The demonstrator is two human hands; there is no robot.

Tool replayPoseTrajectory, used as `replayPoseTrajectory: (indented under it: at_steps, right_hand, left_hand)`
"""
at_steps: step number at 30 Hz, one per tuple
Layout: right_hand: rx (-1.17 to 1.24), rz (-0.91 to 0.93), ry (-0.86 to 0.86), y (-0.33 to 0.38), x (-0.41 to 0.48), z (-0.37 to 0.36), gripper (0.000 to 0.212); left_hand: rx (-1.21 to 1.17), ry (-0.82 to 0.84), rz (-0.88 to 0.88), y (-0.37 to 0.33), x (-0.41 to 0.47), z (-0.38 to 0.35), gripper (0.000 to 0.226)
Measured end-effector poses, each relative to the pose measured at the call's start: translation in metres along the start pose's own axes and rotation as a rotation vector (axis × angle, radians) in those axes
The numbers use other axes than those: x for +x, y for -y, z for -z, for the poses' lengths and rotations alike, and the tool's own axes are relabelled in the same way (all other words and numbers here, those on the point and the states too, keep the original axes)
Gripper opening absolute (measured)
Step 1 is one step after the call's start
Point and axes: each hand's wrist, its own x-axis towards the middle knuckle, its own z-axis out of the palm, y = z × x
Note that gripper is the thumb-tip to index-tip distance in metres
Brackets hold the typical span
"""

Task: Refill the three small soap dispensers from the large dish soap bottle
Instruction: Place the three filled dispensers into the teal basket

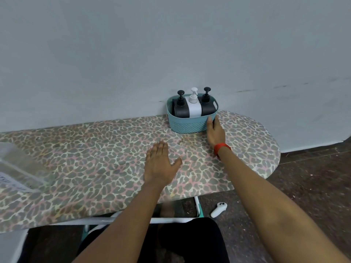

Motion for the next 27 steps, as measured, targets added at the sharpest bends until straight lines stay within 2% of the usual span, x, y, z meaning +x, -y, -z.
replayPoseTrajectory:
  at_steps: [5,9,12,18,23,27]
  right_hand:
    - [0.028,-0.068,0.084,0.008,-0.002,0.009,0.065]
    - [0.106,-0.169,-0.124,0.024,-0.032,0.003,0.071]
    - [0.076,-0.096,-0.176,0.036,-0.065,-0.005,0.065]
    - [0.036,0.146,0.03,0.081,-0.128,-0.051,0.064]
    - [0.069,0.257,0.26,0.142,-0.178,-0.129,0.068]
    - [0.015,0.323,0.512,0.185,-0.213,-0.197,0.08]
  left_hand:
    - [-0.031,0.018,0.002,-0.001,-0.001,0.006,0.094]
    - [-0.095,0.077,-0.016,-0.002,-0.002,0.019,0.093]
    - [-0.221,0.102,-0.02,0.008,-0.011,0.033,0.088]
    - [-0.4,-0.135,0.065,0.091,-0.076,0.074,0.062]
    - [-0.344,-0.324,0.197,0.197,-0.15,0.114,0.041]
    - [-0.379,-0.439,0.331,0.27,-0.19,0.147,0.035]
